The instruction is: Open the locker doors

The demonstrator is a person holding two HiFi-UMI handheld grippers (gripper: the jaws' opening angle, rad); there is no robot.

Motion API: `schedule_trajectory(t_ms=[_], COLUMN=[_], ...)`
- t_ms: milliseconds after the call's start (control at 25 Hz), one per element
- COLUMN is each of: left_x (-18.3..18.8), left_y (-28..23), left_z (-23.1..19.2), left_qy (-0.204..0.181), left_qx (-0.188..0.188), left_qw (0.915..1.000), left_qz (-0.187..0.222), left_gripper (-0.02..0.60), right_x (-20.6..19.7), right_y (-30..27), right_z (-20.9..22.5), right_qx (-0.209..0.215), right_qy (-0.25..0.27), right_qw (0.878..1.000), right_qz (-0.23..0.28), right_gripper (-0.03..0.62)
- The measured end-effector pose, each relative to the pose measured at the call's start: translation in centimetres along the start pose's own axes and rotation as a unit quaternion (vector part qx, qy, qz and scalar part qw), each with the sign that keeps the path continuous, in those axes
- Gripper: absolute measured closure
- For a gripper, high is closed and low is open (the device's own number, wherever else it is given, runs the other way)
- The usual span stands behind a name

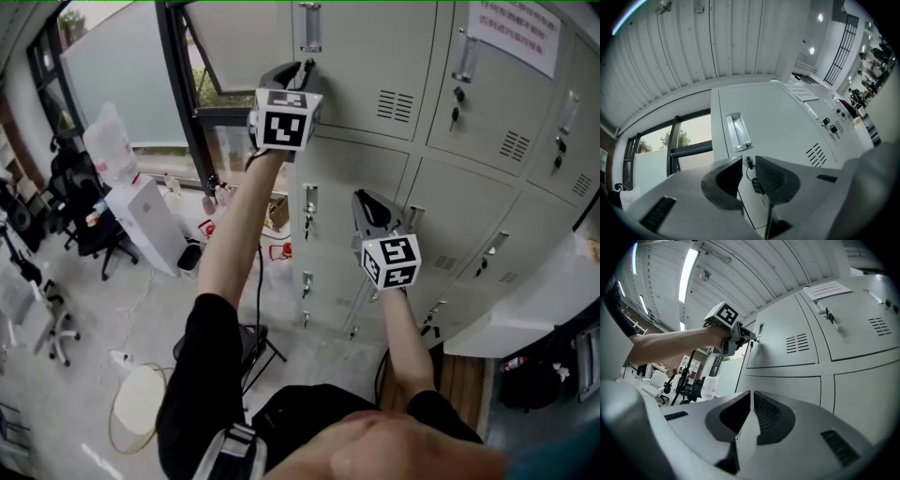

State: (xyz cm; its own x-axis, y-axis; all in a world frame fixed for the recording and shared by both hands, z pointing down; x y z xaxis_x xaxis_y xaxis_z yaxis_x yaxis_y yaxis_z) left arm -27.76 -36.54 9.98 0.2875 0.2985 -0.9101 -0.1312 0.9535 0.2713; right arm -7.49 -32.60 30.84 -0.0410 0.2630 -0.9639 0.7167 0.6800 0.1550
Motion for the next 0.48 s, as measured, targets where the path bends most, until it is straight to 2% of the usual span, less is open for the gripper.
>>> schedule_trajectory(t_ms=[480], left_x=[0.17], left_y=[-0.39], left_z=[0.01], left_qy=[-0.013], left_qx=[-0.009], left_qw=[0.9998], left_qz=[-0.009], left_gripper=[0.534], right_x=[-0.24], right_y=[0.84], right_z=[0.44], right_qx=[-0.003], right_qy=[0.0], right_qw=[1.0], right_qz=[-0.001], right_gripper=[0.571])
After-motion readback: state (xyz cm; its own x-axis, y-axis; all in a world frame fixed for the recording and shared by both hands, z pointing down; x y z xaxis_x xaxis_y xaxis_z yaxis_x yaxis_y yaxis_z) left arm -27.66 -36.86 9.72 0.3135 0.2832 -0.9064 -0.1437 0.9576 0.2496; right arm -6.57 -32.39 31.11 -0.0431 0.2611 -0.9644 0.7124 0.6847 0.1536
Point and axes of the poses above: the fingertips, and each gripper's own axes: y backward along the fingers, z to its right, x out of its top, the point moved 9 cm from there along y, backward along the fingers, and after that the axes turned 3 degrees about -x, right-handed, at the moved point
